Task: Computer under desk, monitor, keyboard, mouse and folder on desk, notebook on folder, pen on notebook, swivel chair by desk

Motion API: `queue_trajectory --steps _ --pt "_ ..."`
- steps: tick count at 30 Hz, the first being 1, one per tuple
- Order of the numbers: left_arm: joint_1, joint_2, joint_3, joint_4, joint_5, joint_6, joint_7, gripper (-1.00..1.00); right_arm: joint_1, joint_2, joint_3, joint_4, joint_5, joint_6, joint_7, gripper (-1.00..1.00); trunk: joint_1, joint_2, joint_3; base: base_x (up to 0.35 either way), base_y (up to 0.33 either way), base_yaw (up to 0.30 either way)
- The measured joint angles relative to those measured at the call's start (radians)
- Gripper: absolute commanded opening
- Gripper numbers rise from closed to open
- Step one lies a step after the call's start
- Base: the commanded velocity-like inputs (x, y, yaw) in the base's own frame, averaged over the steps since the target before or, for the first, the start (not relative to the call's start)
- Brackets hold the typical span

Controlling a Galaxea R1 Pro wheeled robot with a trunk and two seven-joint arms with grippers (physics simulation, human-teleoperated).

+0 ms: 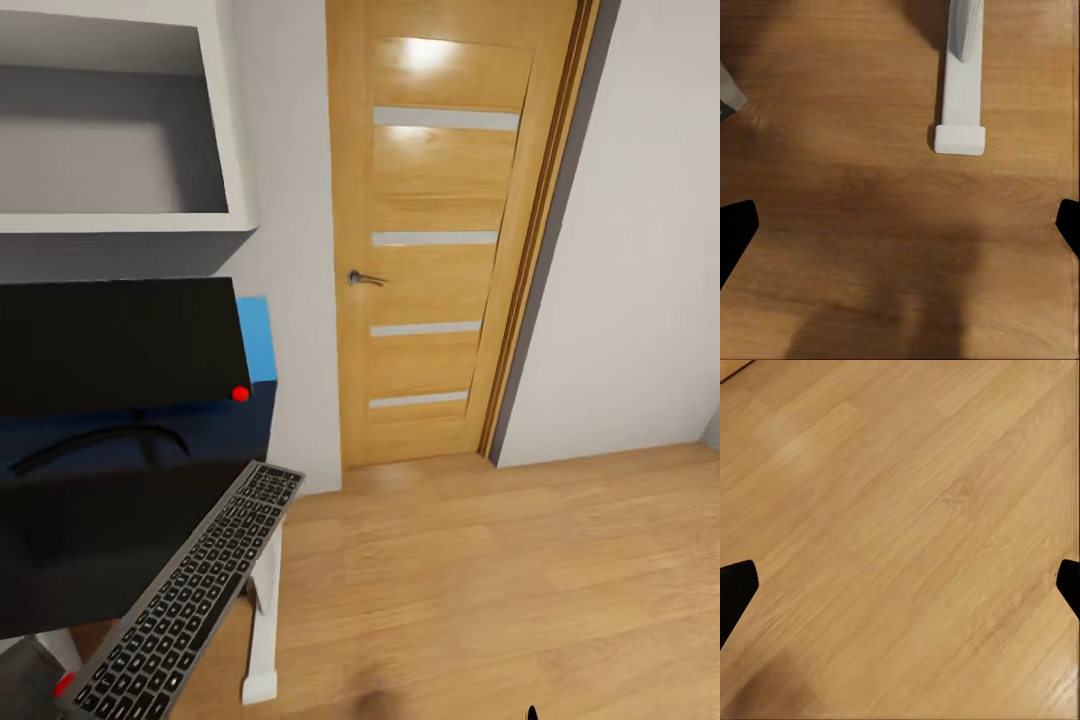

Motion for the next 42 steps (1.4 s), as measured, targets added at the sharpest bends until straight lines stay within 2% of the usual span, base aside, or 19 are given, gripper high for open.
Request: queue_trajectory --steps 7,14,15,18,20,22,27,31,34,39,41,42 --pt "0.000 0.001 0.000 0.000 0.000 0.000 0.000 1.00 0.000 0.000 0.000 0.000 0.000 0.000 0.000 1.00 0.000 0.000 -0.001 0.264 -0.236 -0.230" --pt "0.000 0.001 0.000 0.000 0.000 0.000 0.000 1.00 0.000 0.002 0.011 0.000 0.000 0.000 0.000 1.00 0.000 0.000 -0.004 0.262 -0.240 -0.028" --pt "0.000 0.001 0.000 0.000 0.001 0.000 0.000 1.00 0.000 0.001 0.034 0.000 0.001 -0.001 -0.001 1.00 0.000 0.000 -0.004 0.262 -0.240 -0.001" --pt "0.000 0.001 0.000 0.000 0.001 0.000 0.000 1.00 0.000 0.001 0.060 0.000 0.001 -0.001 -0.001 1.00 0.000 0.000 -0.004 0.262 -0.240 -0.001" --pt "0.000 0.001 0.000 0.000 0.001 0.000 0.000 1.00 0.000 0.001 0.093 0.004 0.001 -0.001 -0.001 1.00 0.000 0.000 -0.004 0.262 -0.240 0.045" --pt "0.000 0.001 0.000 0.000 0.001 0.000 0.000 1.00 0.000 0.002 0.097 0.008 0.000 -0.001 -0.001 1.00 0.000 0.000 -0.004 0.261 -0.240 0.127" --pt "0.000 0.001 0.000 0.000 0.001 0.000 0.000 1.00 0.000 0.028 0.100 0.040 0.000 -0.026 -0.001 1.00 0.000 0.000 -0.004 0.262 -0.240 0.221" --pt "0.000 0.001 0.000 0.000 0.001 0.000 0.000 1.00 -0.001 0.052 0.100 0.085 0.001 -0.107 -0.001 1.00 0.000 0.000 -0.004 0.261 -0.240 0.265" --pt "0.000 0.001 0.000 0.000 0.001 0.000 0.000 1.00 -0.001 0.061 0.100 0.096 0.003 -0.133 -0.001 1.00 0.000 0.000 -0.004 0.261 -0.240 0.274" --pt "0.000 0.001 0.000 0.000 0.001 0.000 0.000 1.00 -0.002 0.071 0.100 0.105 0.049 -0.153 -0.001 1.00 0.000 0.000 -0.004 0.262 -0.240 0.280" --pt "0.000 0.001 0.000 0.000 0.001 0.000 0.000 1.00 -0.001 0.073 0.100 0.107 0.091 -0.157 -0.001 1.00 0.000 0.000 -0.004 0.261 -0.240 0.283" --pt "0.000 0.001 0.000 0.000 0.001 0.000 0.000 1.00 -0.001 0.073 0.099 0.107 0.092 -0.157 -0.001 1.00 0.000 0.000 -0.004 0.261 -0.240 0.284"
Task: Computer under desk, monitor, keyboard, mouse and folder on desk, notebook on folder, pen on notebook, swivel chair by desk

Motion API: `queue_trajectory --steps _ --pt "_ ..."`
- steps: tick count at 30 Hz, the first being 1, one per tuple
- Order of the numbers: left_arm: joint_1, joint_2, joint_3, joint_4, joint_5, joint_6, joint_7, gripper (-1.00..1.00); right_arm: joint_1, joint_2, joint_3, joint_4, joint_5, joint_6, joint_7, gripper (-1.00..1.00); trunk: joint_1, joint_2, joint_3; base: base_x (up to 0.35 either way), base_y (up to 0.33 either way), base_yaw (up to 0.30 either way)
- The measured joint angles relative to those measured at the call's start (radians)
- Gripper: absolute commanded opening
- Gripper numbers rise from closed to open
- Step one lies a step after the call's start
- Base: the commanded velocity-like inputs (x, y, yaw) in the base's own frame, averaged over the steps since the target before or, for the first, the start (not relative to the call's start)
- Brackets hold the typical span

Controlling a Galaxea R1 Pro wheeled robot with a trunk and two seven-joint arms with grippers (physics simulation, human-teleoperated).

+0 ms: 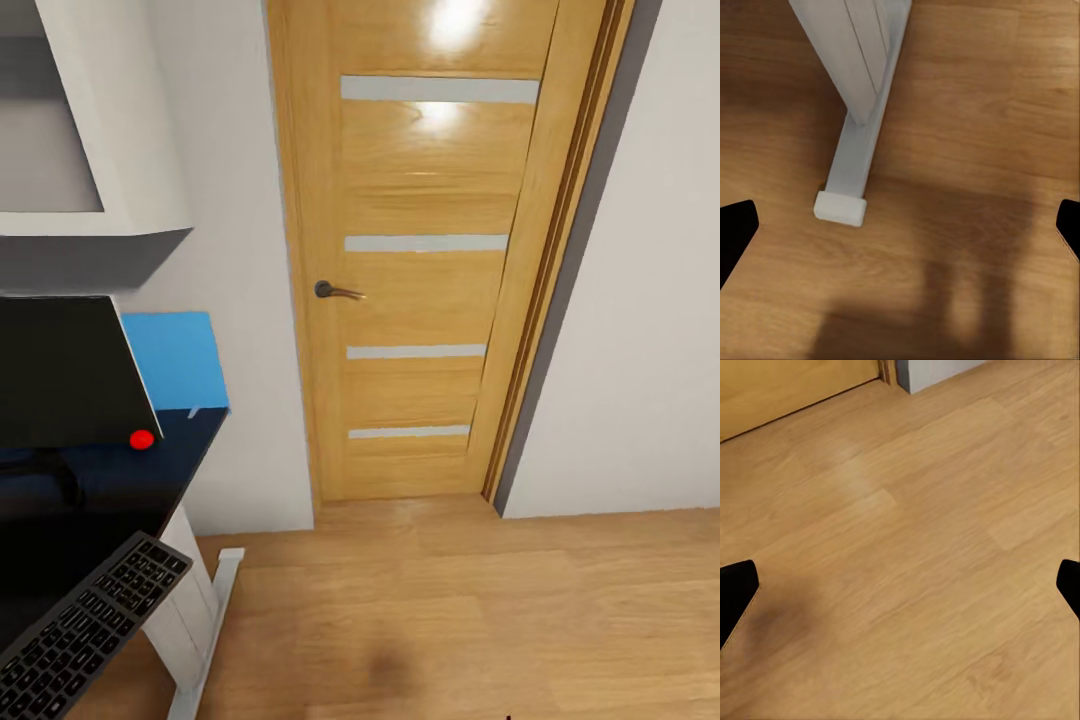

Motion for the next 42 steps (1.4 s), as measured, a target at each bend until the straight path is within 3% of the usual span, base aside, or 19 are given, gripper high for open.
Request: queue_trajectory --steps 1,4,9,27,34,36,42 --pt "0.000 0.000 0.000 0.000 0.000 0.000 0.000 1.00 0.000 0.001 0.001 0.001 0.043 -0.002 -0.001 1.00 0.000 0.000 0.000 0.261 -0.240 0.285" --pt "0.000 0.000 0.000 0.000 0.000 0.001 0.000 1.00 0.000 0.002 0.000 0.002 0.082 -0.003 -0.001 1.00 0.000 0.000 0.000 0.261 -0.240 0.285" --pt "0.000 0.000 0.000 0.000 0.000 0.001 0.000 1.00 0.000 0.002 -0.001 0.003 0.106 -0.004 -0.001 1.00 0.000 0.000 0.000 0.261 -0.240 0.285" --pt "0.000 0.001 0.000 0.004 0.001 0.002 0.000 1.00 0.000 0.026 -0.001 0.004 0.111 -0.003 -0.006 1.00 0.000 0.000 0.000 0.252 -0.234 0.287" --pt "0.000 0.001 0.001 0.009 0.001 0.001 0.000 1.00 0.000 0.041 -0.001 0.003 0.111 -0.003 -0.007 1.00 0.000 0.000 0.000 0.059 -0.061 0.289" --pt "0.000 0.001 0.002 0.030 0.002 0.000 0.000 1.00 0.000 0.058 0.001 0.004 0.114 -0.003 -0.006 1.00 0.000 0.000 0.000 0.004 -0.004 0.289" --pt "0.000 0.001 0.002 0.040 0.001 -0.001 -0.001 1.00 0.001 0.061 -0.002 0.005 0.114 -0.003 -0.006 1.00 0.000 0.000 0.000 0.001 -0.001 0.289"
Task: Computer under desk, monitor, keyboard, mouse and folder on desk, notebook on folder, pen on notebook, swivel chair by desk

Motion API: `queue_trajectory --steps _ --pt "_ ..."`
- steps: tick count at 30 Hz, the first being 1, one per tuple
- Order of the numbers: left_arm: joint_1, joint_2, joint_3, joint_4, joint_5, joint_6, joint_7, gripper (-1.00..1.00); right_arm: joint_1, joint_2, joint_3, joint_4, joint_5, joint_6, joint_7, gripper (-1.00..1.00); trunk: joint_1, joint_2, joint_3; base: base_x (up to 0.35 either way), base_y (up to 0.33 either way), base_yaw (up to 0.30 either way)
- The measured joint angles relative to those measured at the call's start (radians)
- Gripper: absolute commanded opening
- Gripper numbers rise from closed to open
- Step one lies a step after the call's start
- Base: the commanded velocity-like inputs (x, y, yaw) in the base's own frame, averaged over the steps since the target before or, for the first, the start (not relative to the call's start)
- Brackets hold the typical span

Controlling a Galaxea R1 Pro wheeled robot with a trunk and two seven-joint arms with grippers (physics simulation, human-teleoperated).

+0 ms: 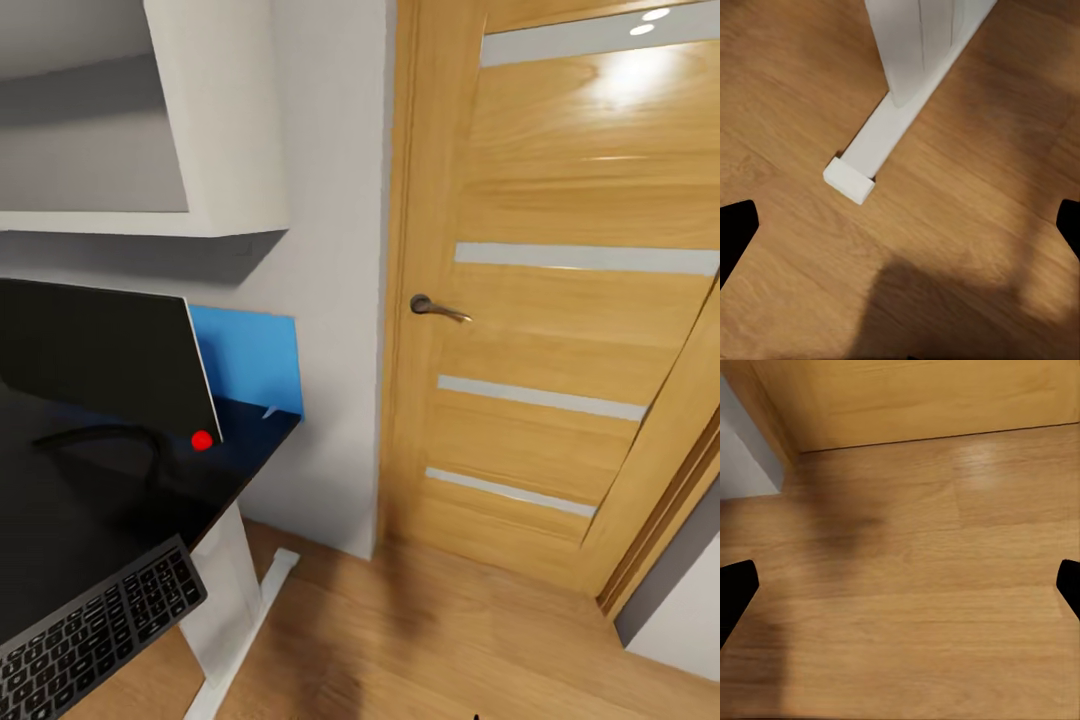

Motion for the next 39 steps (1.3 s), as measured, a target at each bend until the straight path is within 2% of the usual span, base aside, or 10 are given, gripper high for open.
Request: queue_trajectory --steps 15,29,39 --pt "0.000 -0.001 0.000 0.001 0.000 0.000 0.000 1.00 0.000 0.000 0.000 0.000 -0.001 0.001 0.000 1.00 0.000 0.000 0.000 -0.013 0.000 0.289" --pt "0.000 -0.001 0.000 0.001 0.000 -0.001 0.001 1.00 0.000 0.000 0.000 0.000 -0.001 0.002 -0.001 1.00 0.000 0.000 0.000 -0.217 -0.123 0.289" --pt "0.000 -0.002 0.000 0.001 0.000 -0.001 0.000 1.00 0.000 0.000 0.000 0.000 -0.001 0.002 -0.001 1.00 0.000 0.000 0.000 -0.047 -0.040 0.289"
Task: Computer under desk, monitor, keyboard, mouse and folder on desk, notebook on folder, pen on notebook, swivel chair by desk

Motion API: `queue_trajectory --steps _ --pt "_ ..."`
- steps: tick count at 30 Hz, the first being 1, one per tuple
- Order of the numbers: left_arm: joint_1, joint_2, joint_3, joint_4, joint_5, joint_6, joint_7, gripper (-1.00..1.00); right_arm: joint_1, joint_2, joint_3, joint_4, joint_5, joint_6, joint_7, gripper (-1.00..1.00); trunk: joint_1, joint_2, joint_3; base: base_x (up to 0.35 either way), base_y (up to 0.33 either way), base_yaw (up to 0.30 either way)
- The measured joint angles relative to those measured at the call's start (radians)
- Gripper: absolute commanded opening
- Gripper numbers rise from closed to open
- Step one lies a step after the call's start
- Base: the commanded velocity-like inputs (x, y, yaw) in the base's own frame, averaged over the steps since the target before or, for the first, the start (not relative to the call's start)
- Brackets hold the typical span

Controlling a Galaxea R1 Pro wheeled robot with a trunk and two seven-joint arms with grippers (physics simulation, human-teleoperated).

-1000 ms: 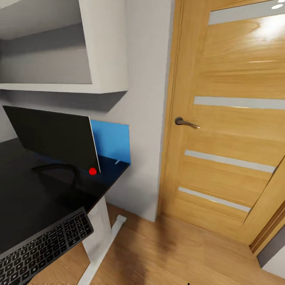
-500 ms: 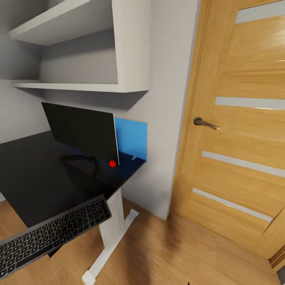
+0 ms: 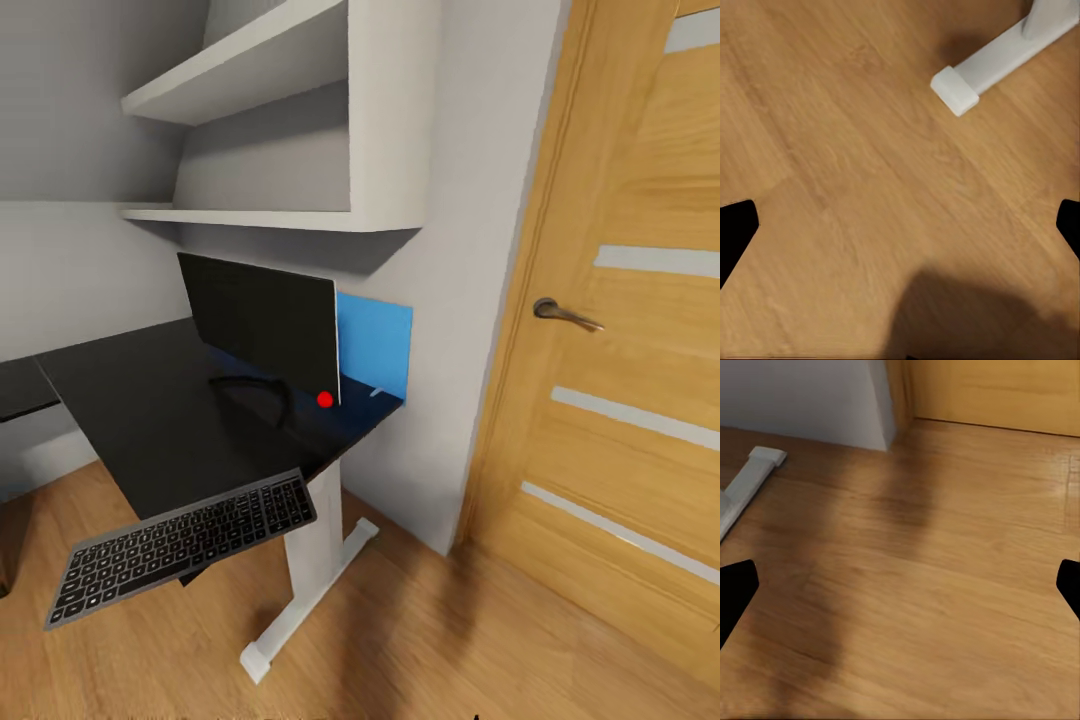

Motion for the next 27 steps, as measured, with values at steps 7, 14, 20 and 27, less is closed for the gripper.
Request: queue_trajectory --steps 7,14,20,27 --pt "0.000 0.000 0.000 0.000 0.000 0.000 0.000 1.00 0.000 0.000 0.000 0.000 0.001 0.000 0.001 1.00 0.000 0.000 0.000 -0.003 -0.003 0.289" --pt "0.000 0.000 0.000 0.000 0.000 0.000 0.000 1.00 0.000 0.000 0.000 0.000 0.001 0.001 0.001 1.00 0.000 0.000 0.000 0.000 0.000 0.289" --pt "0.000 0.000 0.000 0.000 0.000 0.000 0.000 1.00 0.000 -0.001 0.000 0.000 0.001 0.002 0.001 1.00 0.000 0.000 0.000 0.000 0.000 0.289" --pt "0.000 0.000 0.000 0.000 0.000 0.000 0.000 1.00 0.000 -0.002 0.000 0.000 0.001 0.003 0.002 1.00 0.000 0.000 0.000 0.000 0.000 0.289"
